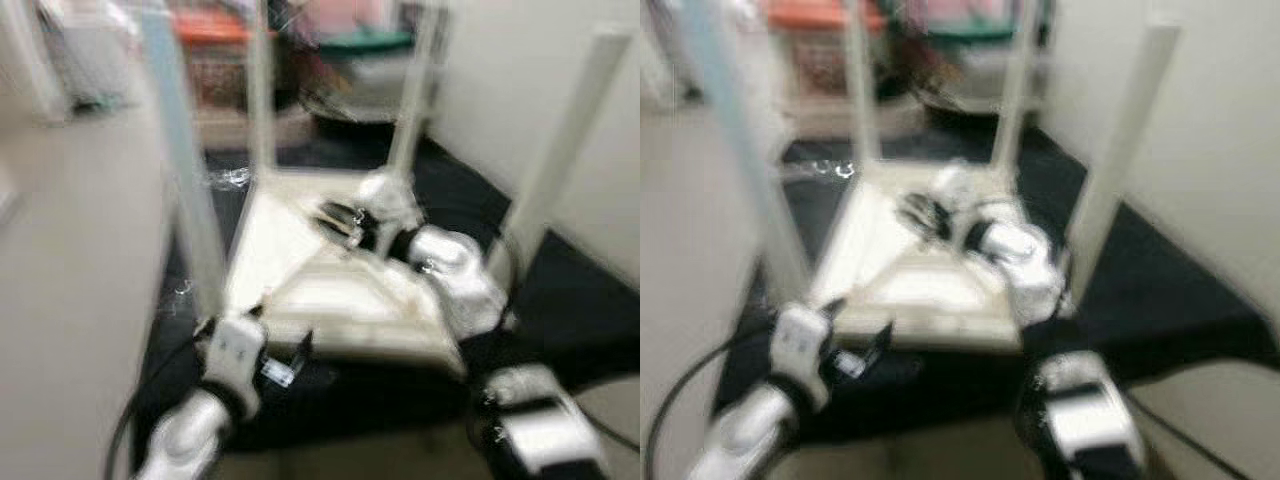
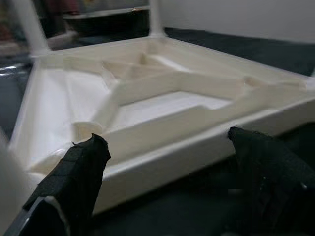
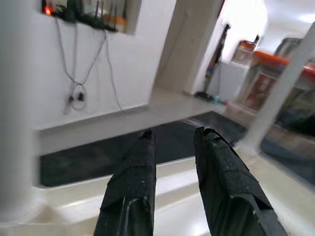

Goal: Building children table

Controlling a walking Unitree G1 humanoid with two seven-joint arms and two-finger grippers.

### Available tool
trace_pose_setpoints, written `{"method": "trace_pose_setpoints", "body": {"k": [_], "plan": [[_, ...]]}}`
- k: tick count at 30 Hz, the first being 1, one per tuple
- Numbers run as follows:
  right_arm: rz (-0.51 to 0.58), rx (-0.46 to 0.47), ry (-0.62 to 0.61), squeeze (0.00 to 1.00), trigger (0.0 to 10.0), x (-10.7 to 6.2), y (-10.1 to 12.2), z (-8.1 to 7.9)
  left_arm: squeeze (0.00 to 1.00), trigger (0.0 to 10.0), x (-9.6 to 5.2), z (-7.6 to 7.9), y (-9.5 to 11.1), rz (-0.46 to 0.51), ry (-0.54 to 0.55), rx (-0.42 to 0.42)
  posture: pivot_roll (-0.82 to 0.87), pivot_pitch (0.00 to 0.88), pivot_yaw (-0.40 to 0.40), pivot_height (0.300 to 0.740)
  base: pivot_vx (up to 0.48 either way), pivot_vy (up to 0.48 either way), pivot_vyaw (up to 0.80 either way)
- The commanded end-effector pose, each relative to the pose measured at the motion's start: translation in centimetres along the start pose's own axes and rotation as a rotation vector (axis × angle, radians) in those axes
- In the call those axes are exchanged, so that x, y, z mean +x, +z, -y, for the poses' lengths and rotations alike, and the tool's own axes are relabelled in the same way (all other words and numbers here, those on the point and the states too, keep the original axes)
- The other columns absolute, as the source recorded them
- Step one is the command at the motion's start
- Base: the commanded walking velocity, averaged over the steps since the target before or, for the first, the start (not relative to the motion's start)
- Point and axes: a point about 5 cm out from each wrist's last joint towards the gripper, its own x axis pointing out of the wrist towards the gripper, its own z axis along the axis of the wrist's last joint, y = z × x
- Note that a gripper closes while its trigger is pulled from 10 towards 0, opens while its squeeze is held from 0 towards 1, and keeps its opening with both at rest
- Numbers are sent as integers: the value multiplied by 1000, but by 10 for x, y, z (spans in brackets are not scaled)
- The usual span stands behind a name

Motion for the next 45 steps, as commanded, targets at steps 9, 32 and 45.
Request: {"method": "trace_pose_setpoints", "body": {"k": [9, 32, 45], "plan": [[-23, 39, 32, 0, 10000, -6, -5, -16, 0, 10000, 1, 0, 1, 4, 1, 17, 79, 63, -69, 740, 0, 0, 0], [-195, -10, 54, 0, 10000, -10, -20, -9, 0, 10000, -2, 3, 0, -4, -8, 18, 84, 61, -70, 740, 0, 0, 442], [-609, 56, 352, 0, 10000, -31, -49, 7, 0, 10000, -29, 19, -3, -58, -150, -69, 87, 107, -77, 740, 0, 0, 0]]}}
